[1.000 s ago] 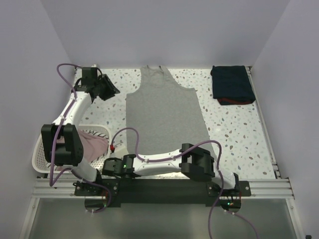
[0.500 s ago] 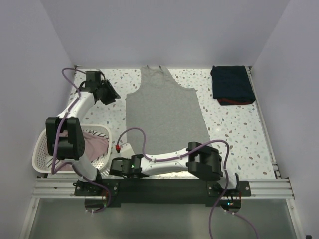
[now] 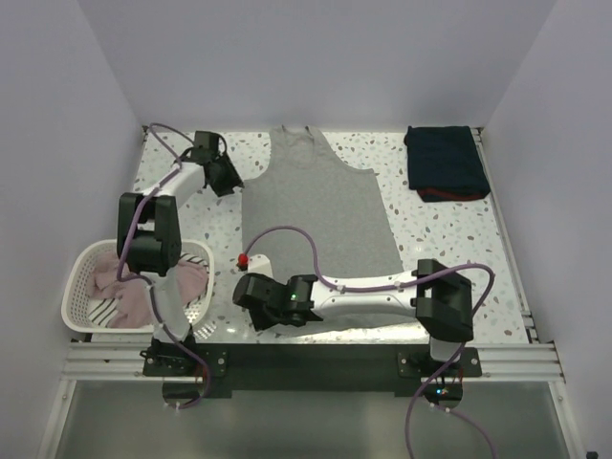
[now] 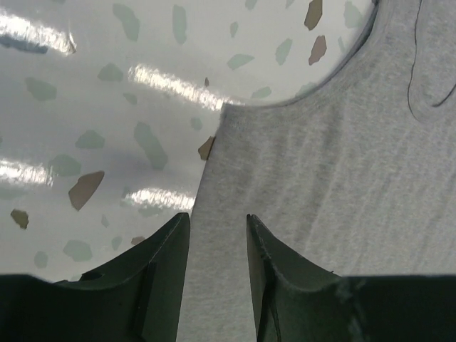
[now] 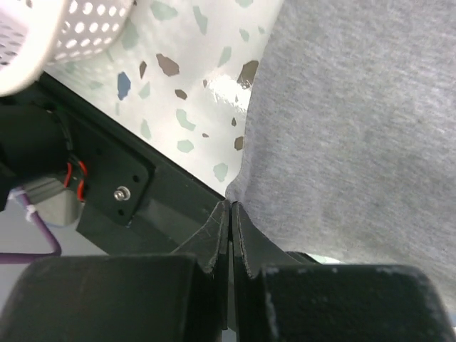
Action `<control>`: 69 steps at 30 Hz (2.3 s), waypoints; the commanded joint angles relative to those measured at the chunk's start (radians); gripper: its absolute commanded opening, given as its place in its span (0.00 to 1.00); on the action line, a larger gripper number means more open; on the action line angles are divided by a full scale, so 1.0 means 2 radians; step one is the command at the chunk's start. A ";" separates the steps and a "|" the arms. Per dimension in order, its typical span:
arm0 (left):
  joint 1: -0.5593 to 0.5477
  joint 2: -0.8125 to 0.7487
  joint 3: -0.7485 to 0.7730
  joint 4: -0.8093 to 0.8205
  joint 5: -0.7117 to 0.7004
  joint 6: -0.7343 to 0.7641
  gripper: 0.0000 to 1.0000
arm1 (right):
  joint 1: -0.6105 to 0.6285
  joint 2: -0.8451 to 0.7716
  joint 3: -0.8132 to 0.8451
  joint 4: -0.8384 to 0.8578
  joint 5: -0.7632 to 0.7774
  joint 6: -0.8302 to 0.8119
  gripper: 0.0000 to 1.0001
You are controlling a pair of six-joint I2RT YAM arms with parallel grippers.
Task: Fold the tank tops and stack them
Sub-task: Flatten the tank top out, then fold the tank top
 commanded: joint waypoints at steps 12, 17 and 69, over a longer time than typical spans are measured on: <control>-0.029 0.121 0.125 0.003 -0.087 0.030 0.41 | -0.012 -0.049 -0.036 0.039 -0.043 0.007 0.00; -0.029 0.129 0.127 0.004 -0.102 0.030 0.32 | -0.014 -0.055 -0.044 0.043 -0.051 0.008 0.00; -0.027 0.082 0.070 0.046 -0.060 0.060 0.34 | -0.009 -0.064 -0.079 0.077 -0.078 0.039 0.00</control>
